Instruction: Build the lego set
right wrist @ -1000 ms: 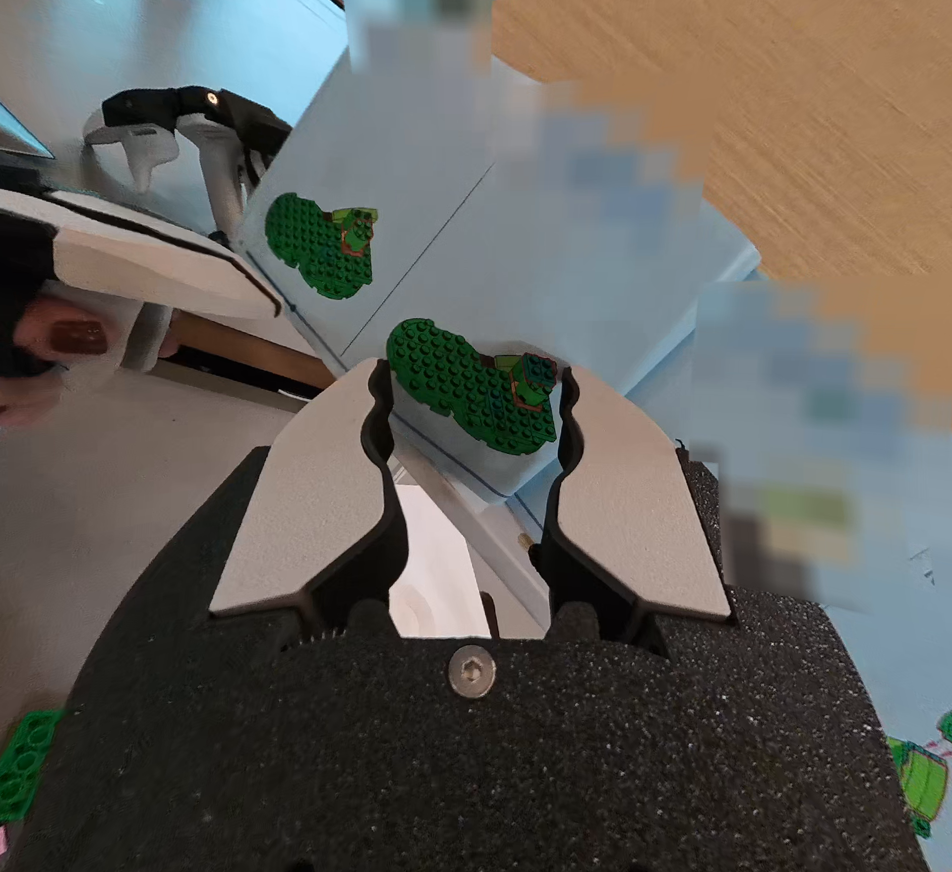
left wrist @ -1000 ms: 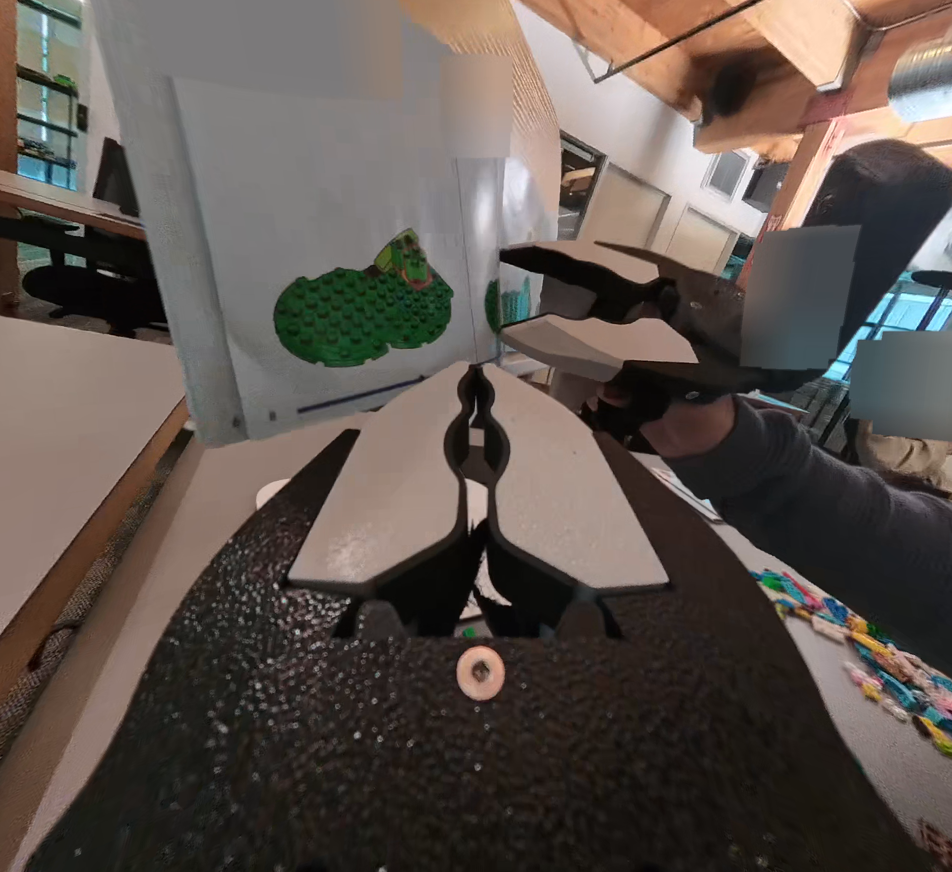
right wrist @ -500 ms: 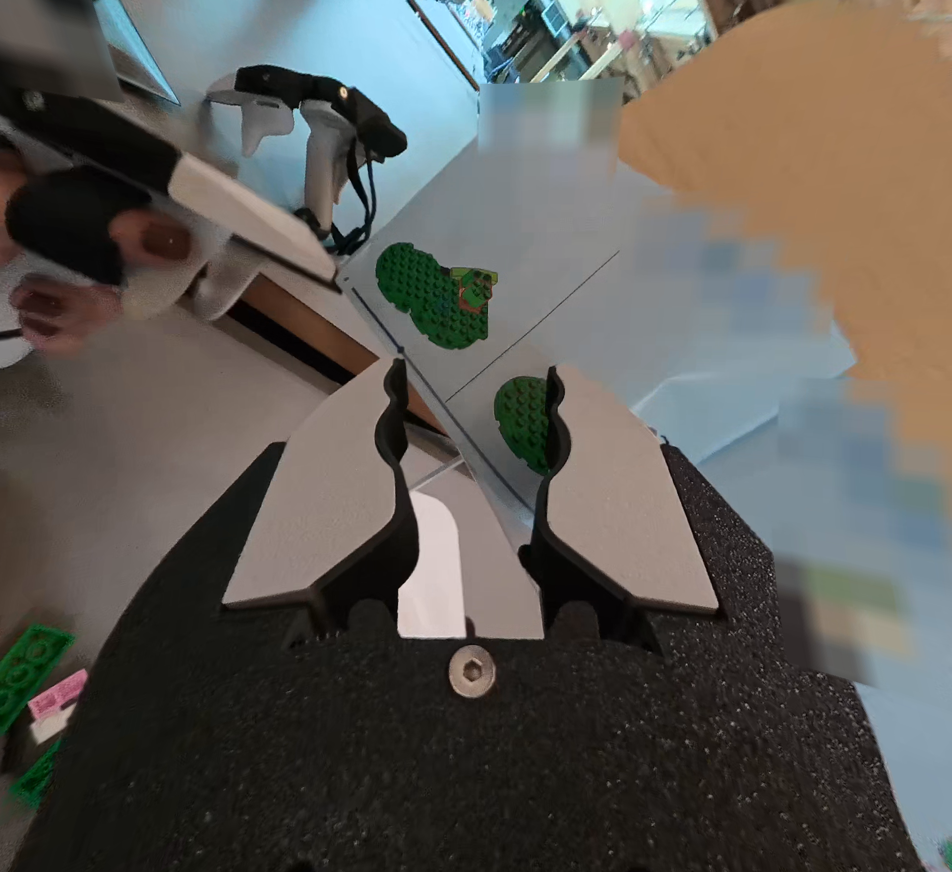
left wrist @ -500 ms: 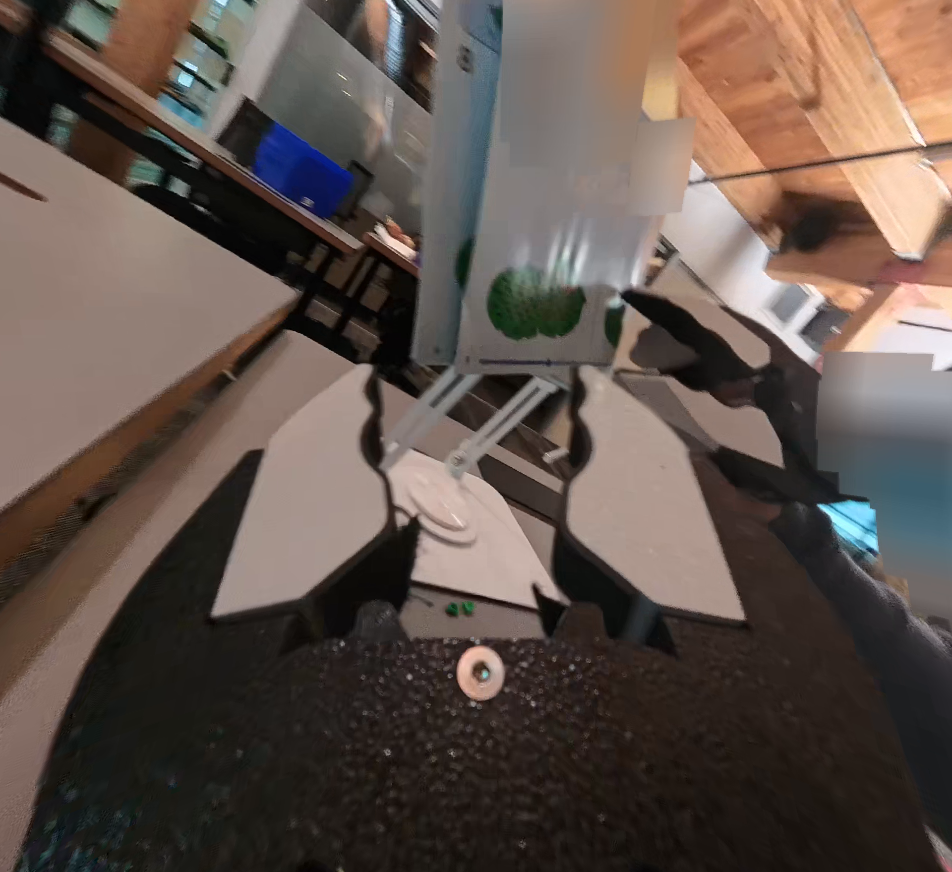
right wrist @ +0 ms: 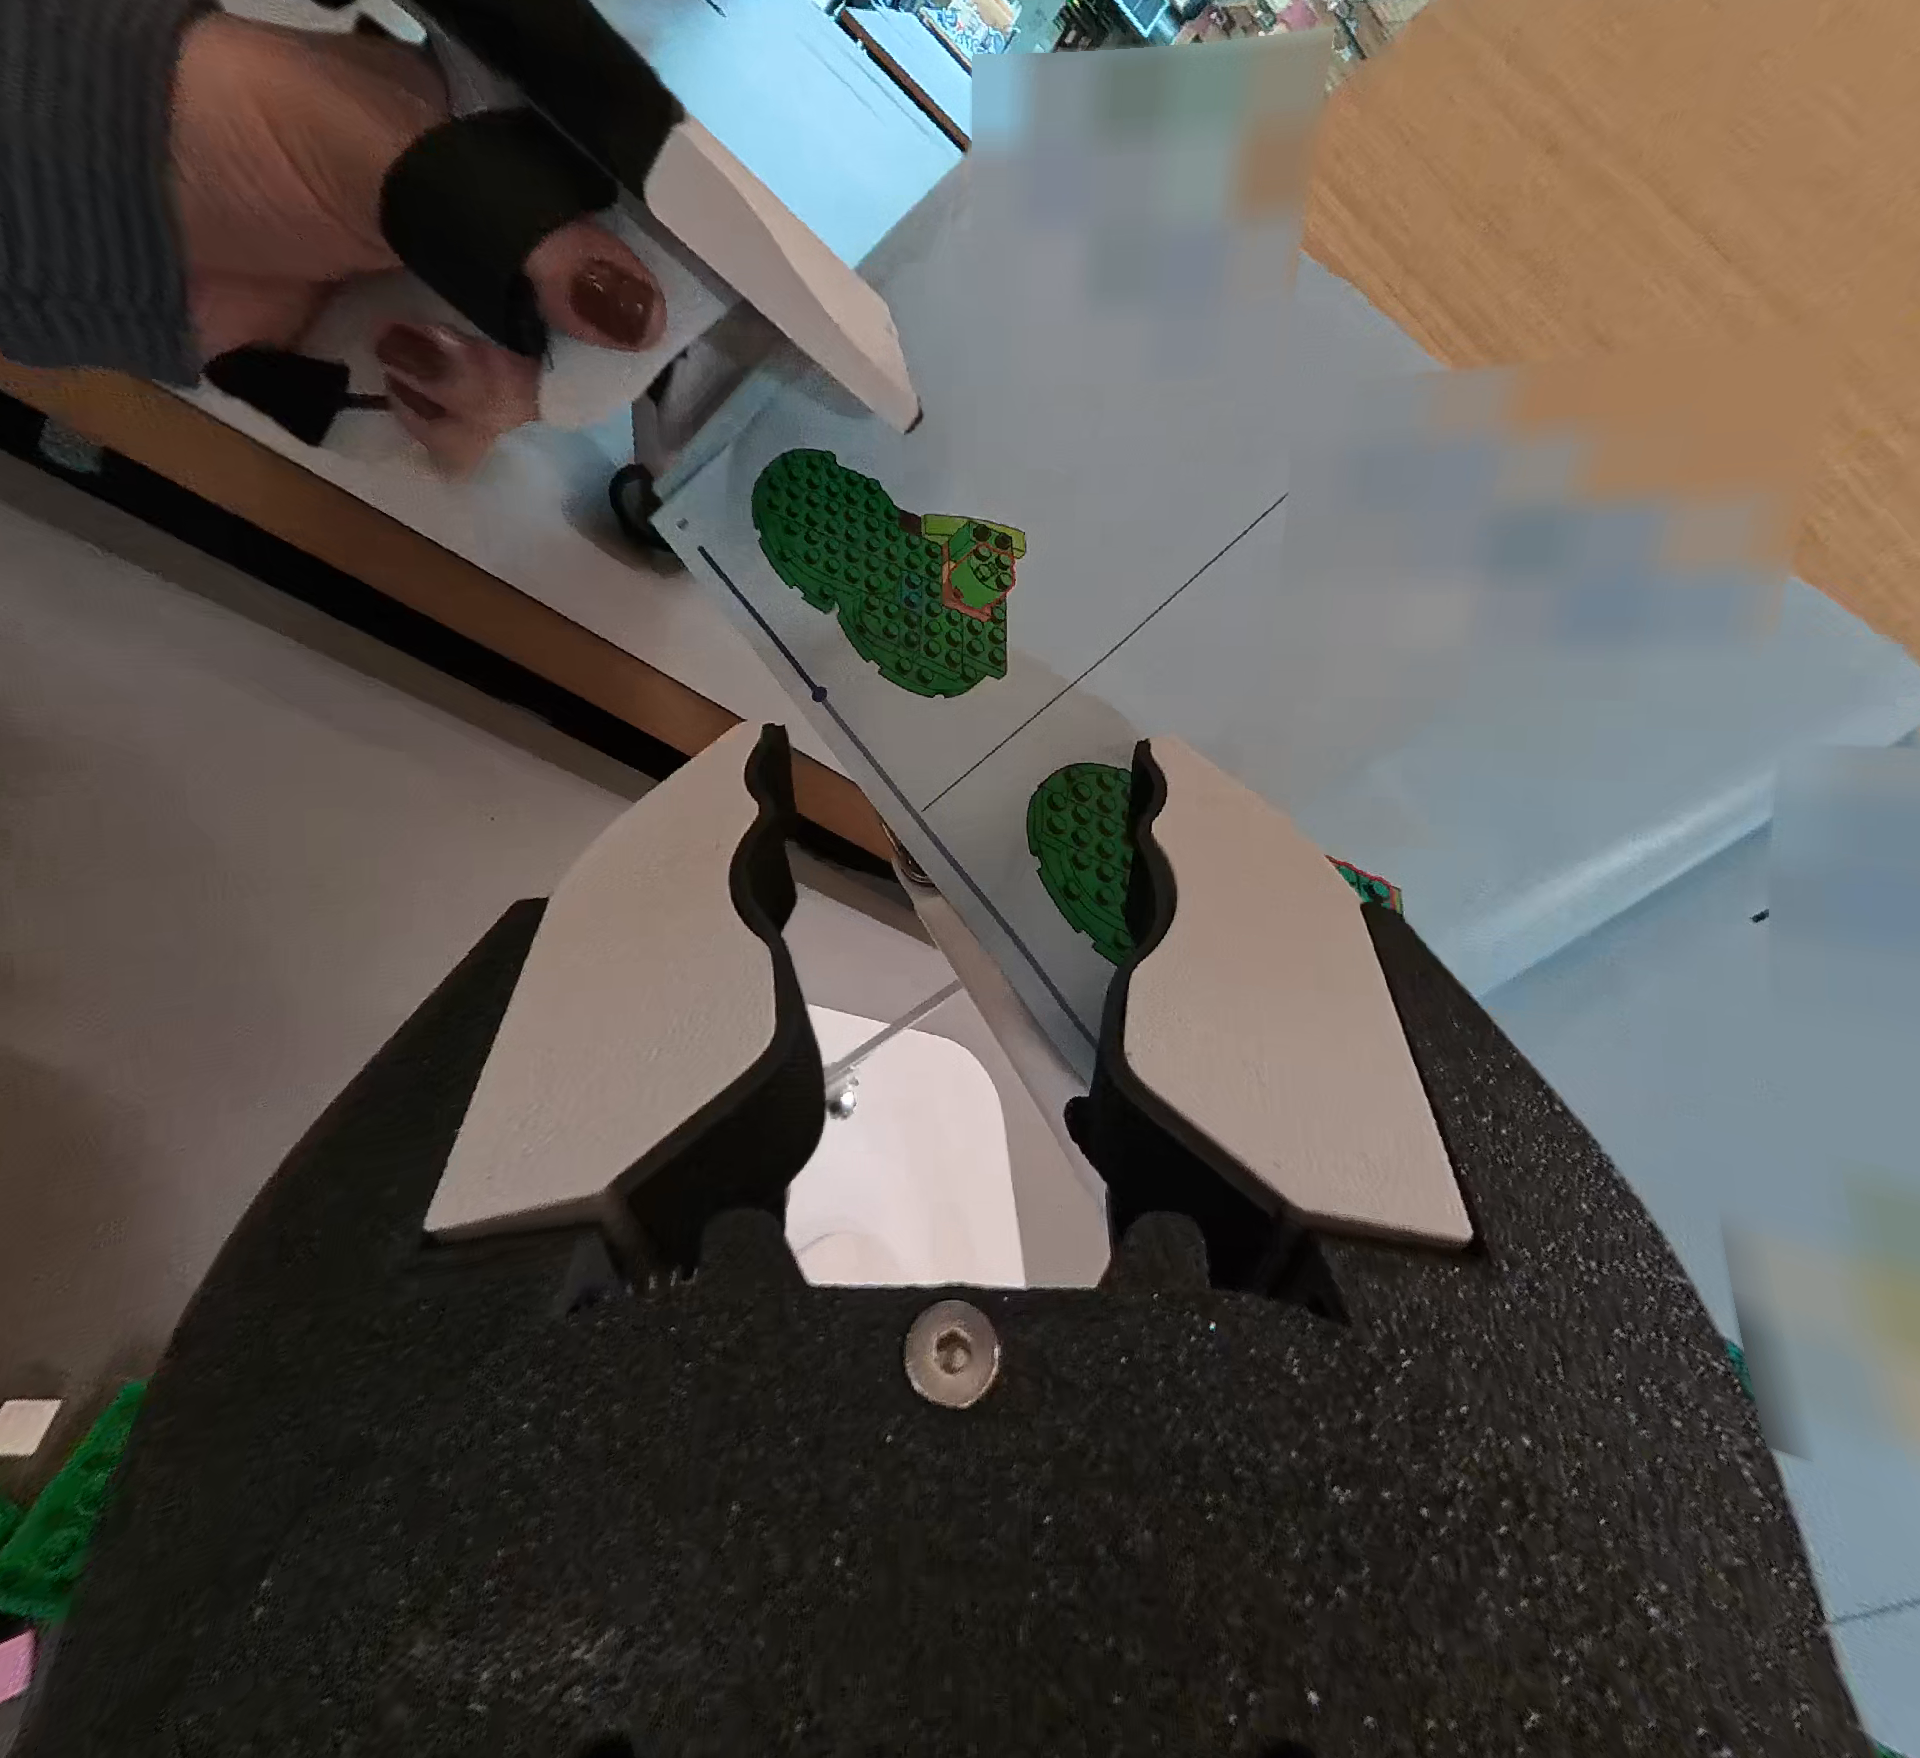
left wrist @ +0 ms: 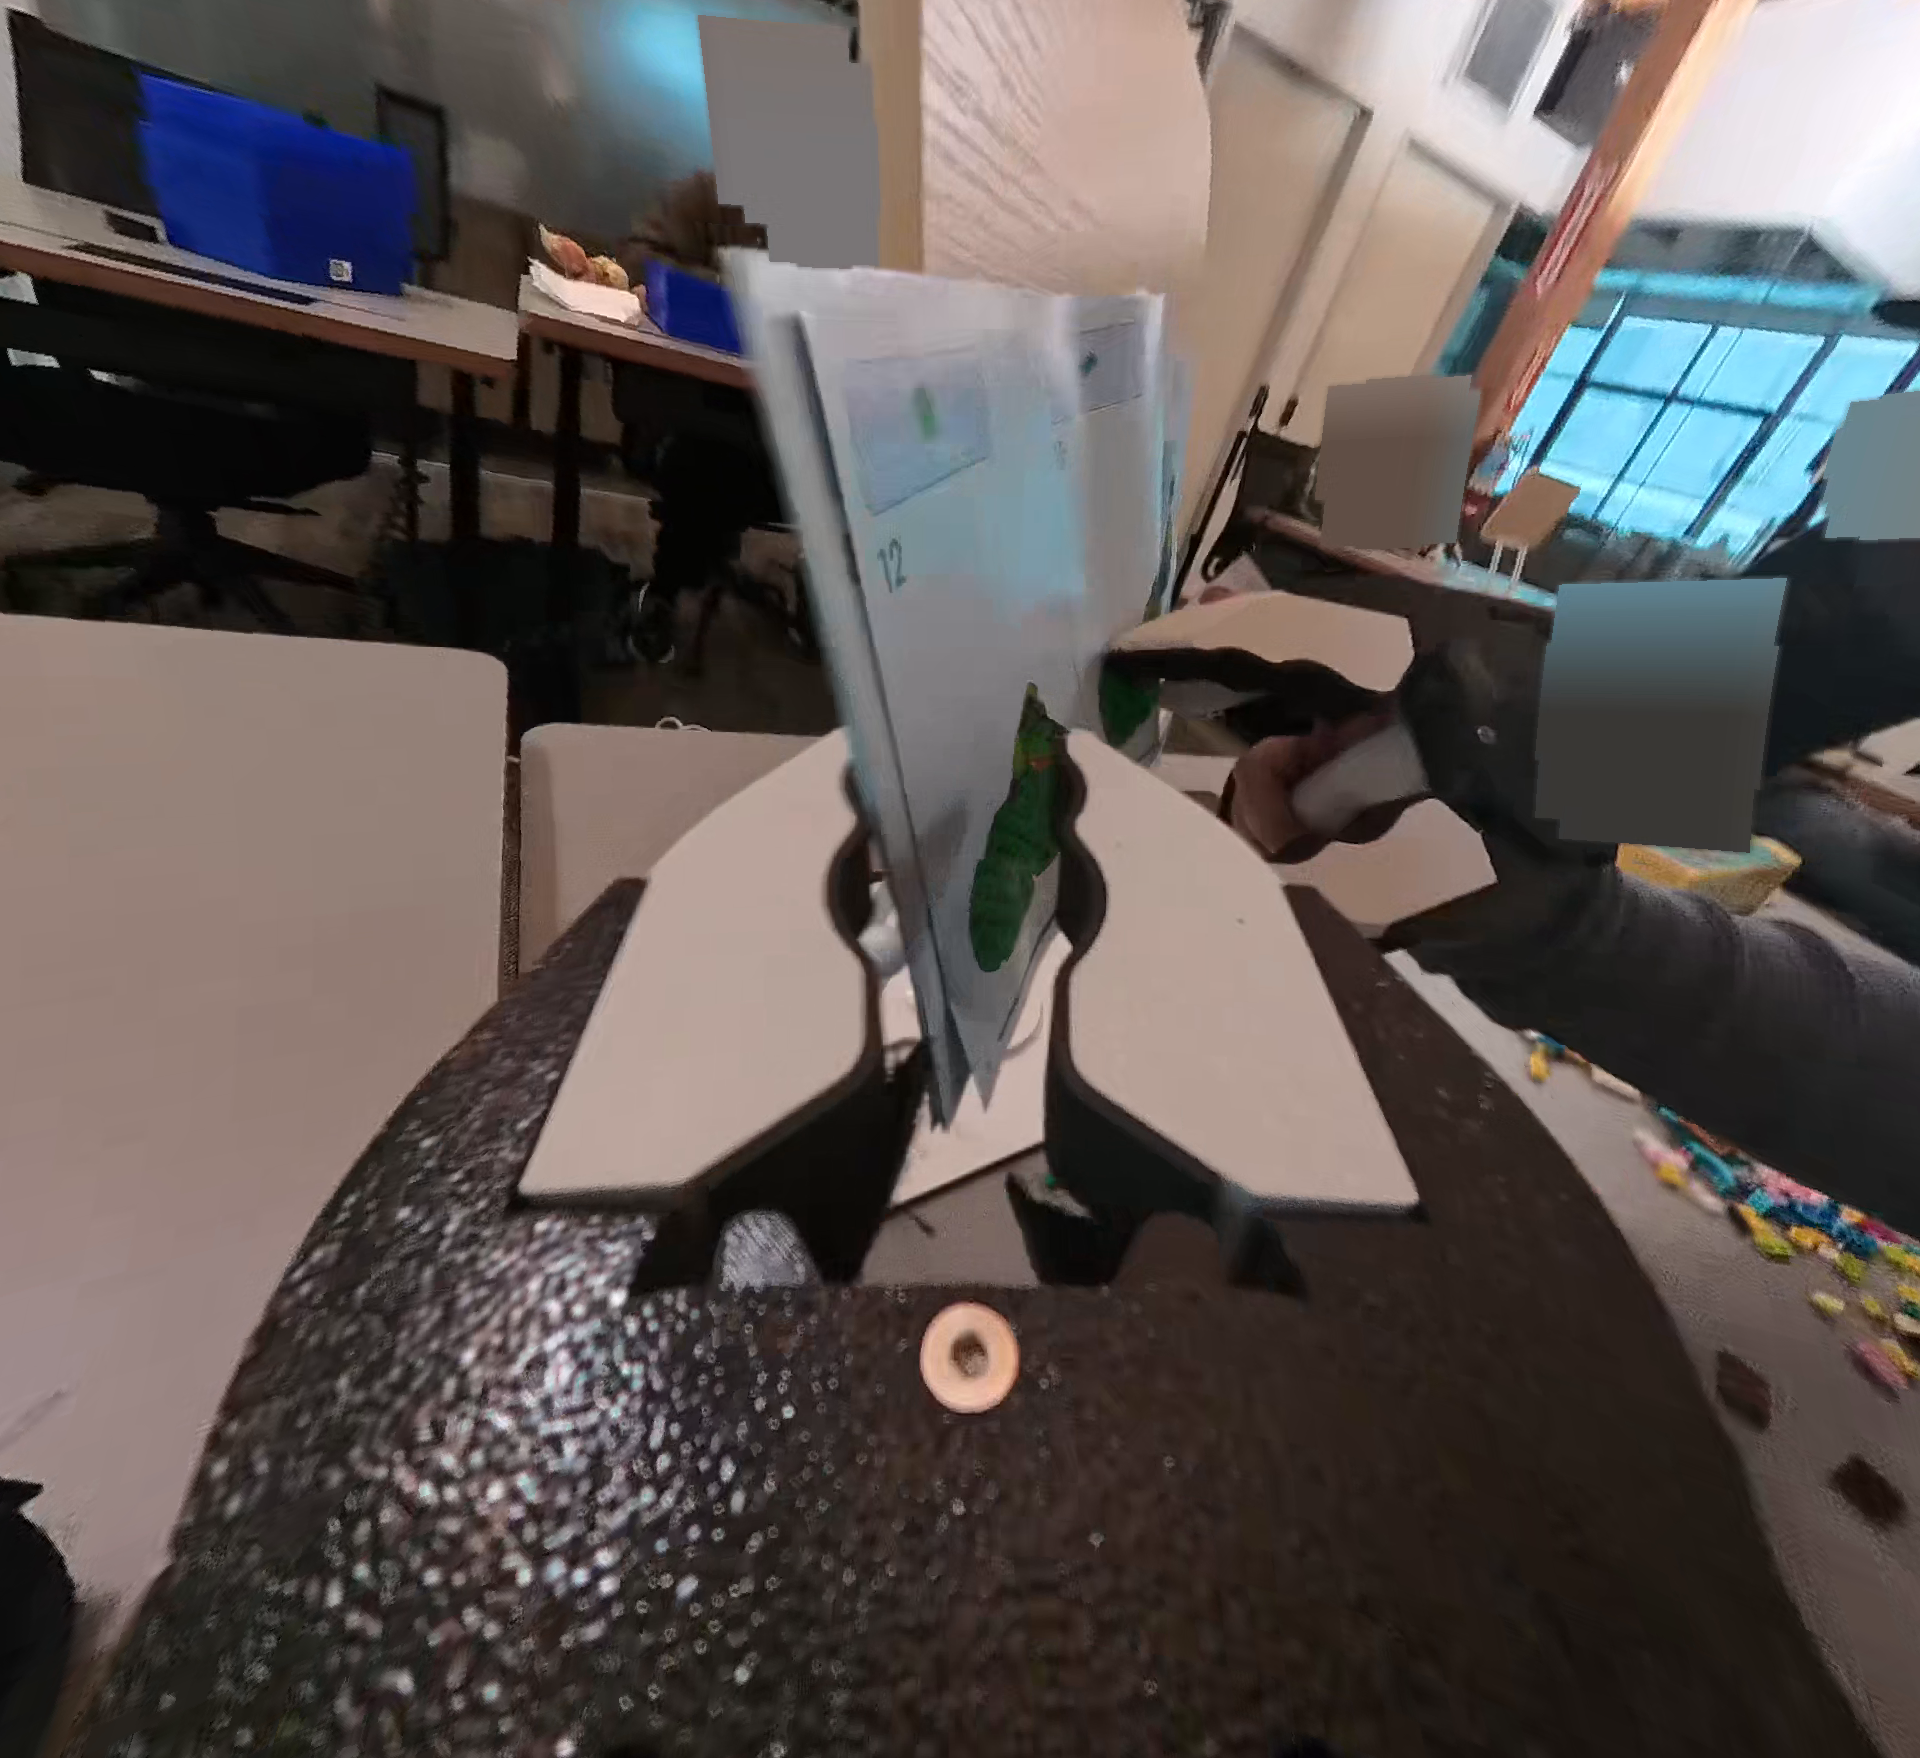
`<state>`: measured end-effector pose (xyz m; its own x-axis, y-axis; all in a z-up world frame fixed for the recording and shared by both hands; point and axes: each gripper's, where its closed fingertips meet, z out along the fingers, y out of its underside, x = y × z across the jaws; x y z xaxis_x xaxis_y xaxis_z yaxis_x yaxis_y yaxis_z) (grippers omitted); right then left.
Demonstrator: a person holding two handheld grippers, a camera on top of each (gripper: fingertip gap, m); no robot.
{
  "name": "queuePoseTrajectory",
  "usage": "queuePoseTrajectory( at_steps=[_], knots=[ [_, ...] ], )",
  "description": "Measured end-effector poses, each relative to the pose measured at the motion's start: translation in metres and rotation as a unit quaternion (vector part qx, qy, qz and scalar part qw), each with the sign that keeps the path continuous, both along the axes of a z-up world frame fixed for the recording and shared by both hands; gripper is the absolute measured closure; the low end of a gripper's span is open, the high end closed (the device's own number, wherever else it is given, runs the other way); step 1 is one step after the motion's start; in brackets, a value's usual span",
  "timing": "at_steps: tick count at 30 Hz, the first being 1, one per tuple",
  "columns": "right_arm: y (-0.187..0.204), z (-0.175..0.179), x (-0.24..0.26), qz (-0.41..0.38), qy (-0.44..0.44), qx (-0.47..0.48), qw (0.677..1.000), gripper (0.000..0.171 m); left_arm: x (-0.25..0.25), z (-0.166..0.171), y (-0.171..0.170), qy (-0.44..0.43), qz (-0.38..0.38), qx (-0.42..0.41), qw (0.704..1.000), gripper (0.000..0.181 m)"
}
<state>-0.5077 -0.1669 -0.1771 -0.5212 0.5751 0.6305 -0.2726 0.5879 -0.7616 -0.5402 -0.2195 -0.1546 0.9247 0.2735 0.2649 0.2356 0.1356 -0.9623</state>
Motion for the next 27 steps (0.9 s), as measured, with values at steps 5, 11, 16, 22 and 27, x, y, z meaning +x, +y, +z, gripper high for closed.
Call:
queuePoseTrajectory(
  at_steps=[5,11,16,22,27],
  knots=[
    [-0.001,0.006,0.015,-0.005,0.068,0.017,0.998,0.120,0.004,0.017,0.002,0.044,-0.007,-0.021,0.999,0.181],
    [-0.021,-0.025,0.021,-0.045,0.146,0.205,0.967,0.135,-0.001,0.028,-0.001,0.057,-0.013,-0.016,0.998,0.181],
    [-0.031,-0.030,-0.002,-0.127,0.195,0.328,0.915,0.143,-0.006,0.027,-0.001,0.052,-0.019,-0.012,0.998,0.181],
    [-0.031,-0.031,-0.024,-0.184,0.201,0.374,0.886,0.159,-0.007,0.019,0.000,0.042,-0.019,-0.010,0.999,0.181],
    [-0.036,-0.026,-0.017,-0.149,0.222,0.311,0.912,0.170,-0.013,0.017,-0.005,0.027,-0.015,0.027,0.999,0.181]
  ],
)
